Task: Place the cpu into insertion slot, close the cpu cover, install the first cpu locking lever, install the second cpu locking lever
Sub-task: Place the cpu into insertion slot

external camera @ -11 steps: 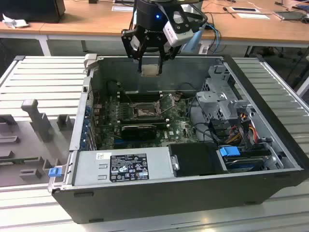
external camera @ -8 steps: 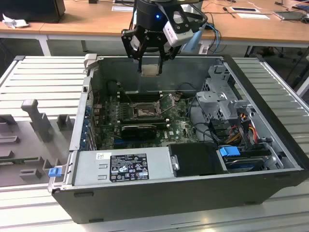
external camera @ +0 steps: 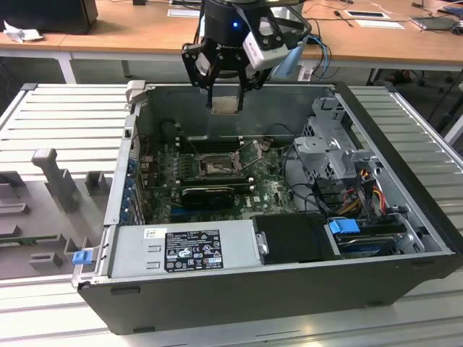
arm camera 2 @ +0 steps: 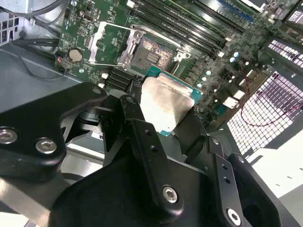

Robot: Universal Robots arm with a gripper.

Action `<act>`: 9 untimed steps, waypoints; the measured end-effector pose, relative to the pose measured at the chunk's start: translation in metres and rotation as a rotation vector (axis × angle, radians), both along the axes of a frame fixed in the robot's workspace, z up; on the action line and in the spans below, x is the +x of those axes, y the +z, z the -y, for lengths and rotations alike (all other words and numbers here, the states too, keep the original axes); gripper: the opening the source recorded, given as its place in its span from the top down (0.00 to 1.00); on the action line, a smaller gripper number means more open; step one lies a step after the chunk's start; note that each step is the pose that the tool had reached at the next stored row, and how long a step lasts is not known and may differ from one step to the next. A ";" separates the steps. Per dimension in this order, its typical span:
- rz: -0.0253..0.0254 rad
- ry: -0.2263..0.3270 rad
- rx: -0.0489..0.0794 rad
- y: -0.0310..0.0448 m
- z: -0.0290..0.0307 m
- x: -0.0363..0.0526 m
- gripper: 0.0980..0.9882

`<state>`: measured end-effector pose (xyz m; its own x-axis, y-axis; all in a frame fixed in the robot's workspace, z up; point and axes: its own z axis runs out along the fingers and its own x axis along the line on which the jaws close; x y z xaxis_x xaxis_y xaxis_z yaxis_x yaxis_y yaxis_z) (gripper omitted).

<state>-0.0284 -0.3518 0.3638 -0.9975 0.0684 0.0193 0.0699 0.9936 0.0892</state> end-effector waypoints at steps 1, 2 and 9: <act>0.0000 -0.007 0.000 0.0000 0.0000 0.0000 0.50; 0.0000 -0.014 0.000 0.0000 0.0000 0.0000 0.50; -0.0001 -0.094 0.000 -0.0002 0.0000 0.0000 0.50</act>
